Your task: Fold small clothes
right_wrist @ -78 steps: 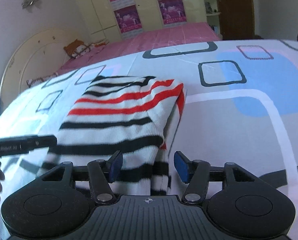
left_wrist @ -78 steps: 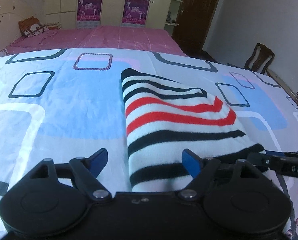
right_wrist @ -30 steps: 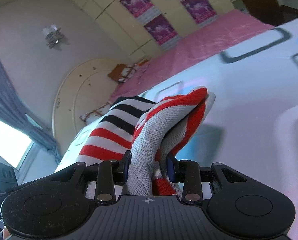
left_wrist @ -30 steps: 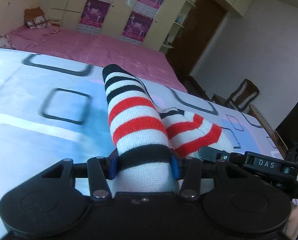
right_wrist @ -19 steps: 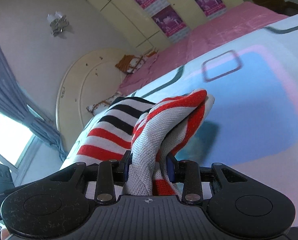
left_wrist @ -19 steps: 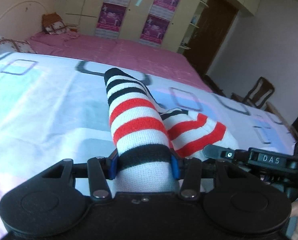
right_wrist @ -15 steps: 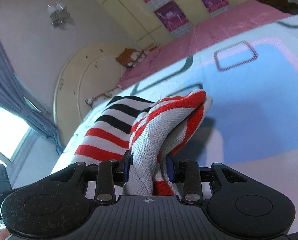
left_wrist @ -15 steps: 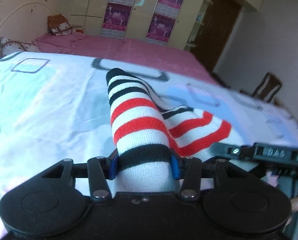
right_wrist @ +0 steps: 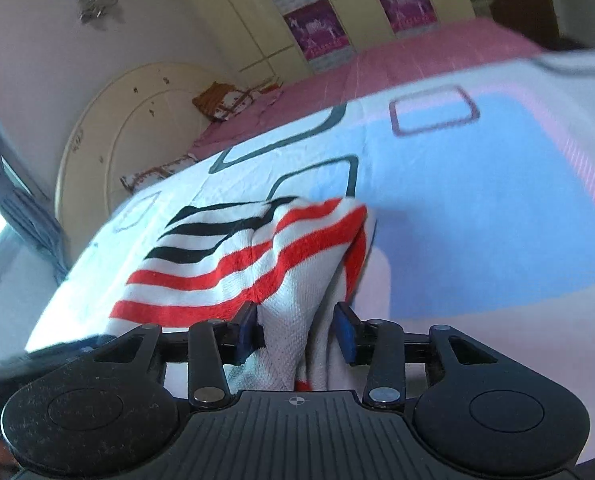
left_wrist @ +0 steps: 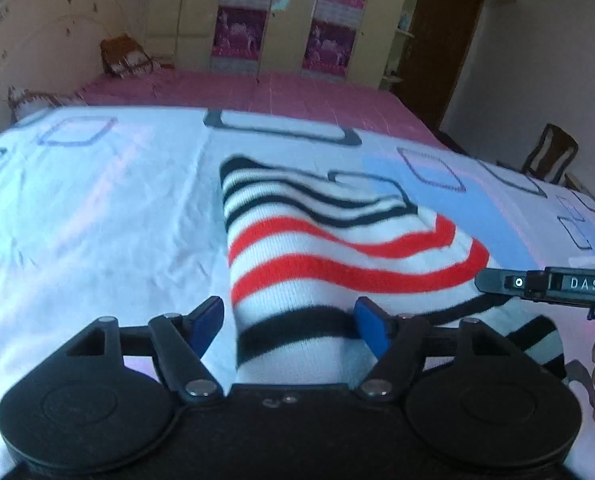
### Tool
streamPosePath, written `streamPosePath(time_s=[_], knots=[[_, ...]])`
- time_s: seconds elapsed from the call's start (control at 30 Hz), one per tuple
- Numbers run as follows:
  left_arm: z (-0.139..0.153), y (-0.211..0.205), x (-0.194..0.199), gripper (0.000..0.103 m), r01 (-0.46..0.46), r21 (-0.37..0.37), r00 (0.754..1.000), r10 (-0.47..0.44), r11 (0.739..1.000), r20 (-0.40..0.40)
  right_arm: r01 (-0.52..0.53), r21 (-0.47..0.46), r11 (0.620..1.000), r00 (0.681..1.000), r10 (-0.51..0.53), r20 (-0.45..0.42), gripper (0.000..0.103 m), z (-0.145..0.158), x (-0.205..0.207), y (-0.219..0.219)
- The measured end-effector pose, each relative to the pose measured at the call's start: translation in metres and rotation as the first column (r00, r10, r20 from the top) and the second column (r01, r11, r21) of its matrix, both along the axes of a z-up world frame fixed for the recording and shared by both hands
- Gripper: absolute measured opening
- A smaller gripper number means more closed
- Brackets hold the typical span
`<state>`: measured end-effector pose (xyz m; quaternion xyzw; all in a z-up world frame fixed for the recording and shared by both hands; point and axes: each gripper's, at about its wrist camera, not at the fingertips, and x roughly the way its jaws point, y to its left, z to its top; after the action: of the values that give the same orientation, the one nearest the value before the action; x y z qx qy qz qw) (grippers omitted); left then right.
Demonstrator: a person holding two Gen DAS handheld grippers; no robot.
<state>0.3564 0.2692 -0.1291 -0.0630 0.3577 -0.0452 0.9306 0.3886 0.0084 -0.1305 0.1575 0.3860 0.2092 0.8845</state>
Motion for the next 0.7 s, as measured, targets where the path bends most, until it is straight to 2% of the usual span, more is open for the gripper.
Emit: streamPosePath(time_s=[0.13, 0.2, 0.23, 0.3, 0.43, 0.63, 0.7], knots=[[0.015, 0.006, -0.001, 0.067, -0.018, -0.013, 0.996, 0.019, 1.000, 0.084, 0.021, -0.032, 0.999, 0.996, -0.018, 0.089, 0.041, 0.022, -0.003, 0.004], [0.019, 0.004, 0.009, 0.062, -0.006, -0.014, 0.996, 0.007, 1.000, 0.088, 0.007, -0.050, 0.999, 0.992, -0.001, 0.125, 0.040, 0.033, 0.002, 0.013], [0.018, 0.002, 0.017, 0.056, -0.009, -0.019, 0.997, 0.011, 1.000, 0.079, -0.002, -0.073, 0.997, 0.990, 0.012, 0.138, 0.040, 0.035, 0.007, 0.022], [0.011, -0.001, 0.032, 0.054, -0.017, -0.035, 0.999, 0.019, 0.999, 0.045, -0.025, -0.109, 0.994, 0.988, 0.041, 0.147, 0.040, 0.037, 0.018, 0.040], [-0.007, -0.007, 0.053, 0.052, -0.041, 0.003, 0.999, 0.041, 0.999, 0.009, -0.008, -0.185, 0.983, 0.992, 0.030, 0.119, 0.040, 0.018, 0.042, 0.069], [-0.022, -0.007, 0.065, 0.061, -0.054, 0.045, 0.998, 0.055, 0.998, -0.027, 0.070, -0.333, 0.940, 0.993, -0.033, 0.114, 0.040, -0.022, 0.059, 0.072], [-0.025, -0.004, 0.067, 0.064, -0.065, 0.036, 0.997, 0.067, 0.997, -0.039, 0.083, -0.318, 0.944, 0.994, -0.056, 0.093, 0.041, -0.031, 0.064, 0.065]])
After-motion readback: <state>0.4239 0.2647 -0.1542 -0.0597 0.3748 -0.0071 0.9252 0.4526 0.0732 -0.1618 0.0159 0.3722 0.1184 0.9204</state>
